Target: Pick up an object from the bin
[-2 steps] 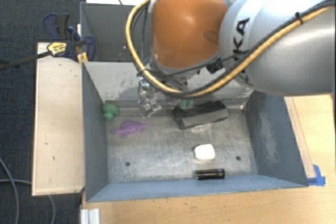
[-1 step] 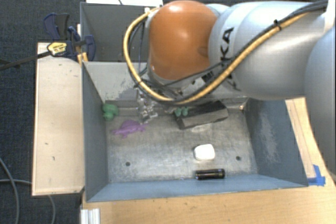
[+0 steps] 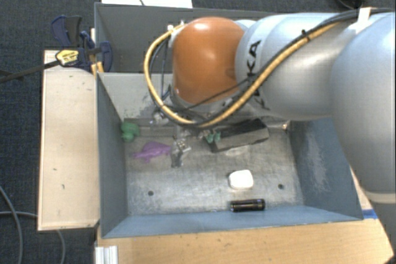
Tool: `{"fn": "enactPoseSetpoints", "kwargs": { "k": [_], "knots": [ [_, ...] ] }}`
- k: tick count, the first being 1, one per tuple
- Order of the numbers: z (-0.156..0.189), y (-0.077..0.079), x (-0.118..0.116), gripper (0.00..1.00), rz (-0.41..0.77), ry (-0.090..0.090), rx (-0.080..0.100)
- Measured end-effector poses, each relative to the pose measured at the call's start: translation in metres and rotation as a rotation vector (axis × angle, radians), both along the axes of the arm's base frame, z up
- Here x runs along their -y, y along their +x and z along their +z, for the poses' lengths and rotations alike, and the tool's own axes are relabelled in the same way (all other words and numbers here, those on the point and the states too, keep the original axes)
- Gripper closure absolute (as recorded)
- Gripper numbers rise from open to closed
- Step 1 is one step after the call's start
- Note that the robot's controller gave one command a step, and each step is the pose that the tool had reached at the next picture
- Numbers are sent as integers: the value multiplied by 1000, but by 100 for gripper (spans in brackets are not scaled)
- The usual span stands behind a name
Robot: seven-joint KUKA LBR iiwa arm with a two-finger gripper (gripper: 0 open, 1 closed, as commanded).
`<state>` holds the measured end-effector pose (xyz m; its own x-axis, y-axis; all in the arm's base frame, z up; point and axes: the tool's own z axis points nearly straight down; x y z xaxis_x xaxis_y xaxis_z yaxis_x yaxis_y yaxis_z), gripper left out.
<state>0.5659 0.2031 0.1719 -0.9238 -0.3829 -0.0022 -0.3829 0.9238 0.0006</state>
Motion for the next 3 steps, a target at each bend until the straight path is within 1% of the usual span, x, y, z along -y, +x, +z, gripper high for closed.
{"fn": "enactPoseSetpoints", "kwargs": {
  "k": [1,2,3],
  "knots": [
    [0,0,0,0,-2,0,1],
    [-42,8,-1,0,30,3,10],
    [-98,22,8,100,-153,3,5]
  ]
}}
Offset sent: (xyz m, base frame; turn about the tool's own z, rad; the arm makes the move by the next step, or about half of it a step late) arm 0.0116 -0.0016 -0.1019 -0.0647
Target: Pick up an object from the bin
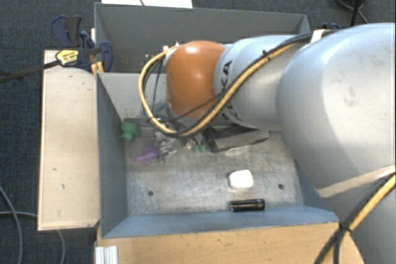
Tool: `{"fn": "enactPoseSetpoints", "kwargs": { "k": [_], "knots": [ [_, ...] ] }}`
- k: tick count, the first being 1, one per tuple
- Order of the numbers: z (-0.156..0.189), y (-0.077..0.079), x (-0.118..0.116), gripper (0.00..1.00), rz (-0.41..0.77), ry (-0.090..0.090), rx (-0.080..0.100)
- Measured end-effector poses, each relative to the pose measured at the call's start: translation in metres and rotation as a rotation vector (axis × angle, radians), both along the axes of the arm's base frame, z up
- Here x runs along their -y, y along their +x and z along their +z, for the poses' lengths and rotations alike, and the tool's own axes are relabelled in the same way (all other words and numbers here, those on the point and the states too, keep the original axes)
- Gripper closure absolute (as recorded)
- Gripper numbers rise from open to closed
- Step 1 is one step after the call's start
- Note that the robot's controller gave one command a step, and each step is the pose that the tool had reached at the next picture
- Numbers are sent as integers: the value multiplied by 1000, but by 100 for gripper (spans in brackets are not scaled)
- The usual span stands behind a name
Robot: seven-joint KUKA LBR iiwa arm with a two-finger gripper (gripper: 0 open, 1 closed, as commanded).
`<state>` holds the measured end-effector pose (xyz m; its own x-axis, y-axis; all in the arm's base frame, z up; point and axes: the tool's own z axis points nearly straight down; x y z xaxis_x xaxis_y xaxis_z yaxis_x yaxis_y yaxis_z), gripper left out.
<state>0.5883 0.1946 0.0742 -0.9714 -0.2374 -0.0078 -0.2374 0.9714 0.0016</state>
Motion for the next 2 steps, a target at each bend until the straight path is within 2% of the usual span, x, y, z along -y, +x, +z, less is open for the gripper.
{"fn": "enactPoseSetpoints", "kwargs": {
  "k": [1,2],
  "knots": [
    [0,0,0,100,-1,0,0],
    [57,-7,0,100,23,-3,-9]
  ]
}}
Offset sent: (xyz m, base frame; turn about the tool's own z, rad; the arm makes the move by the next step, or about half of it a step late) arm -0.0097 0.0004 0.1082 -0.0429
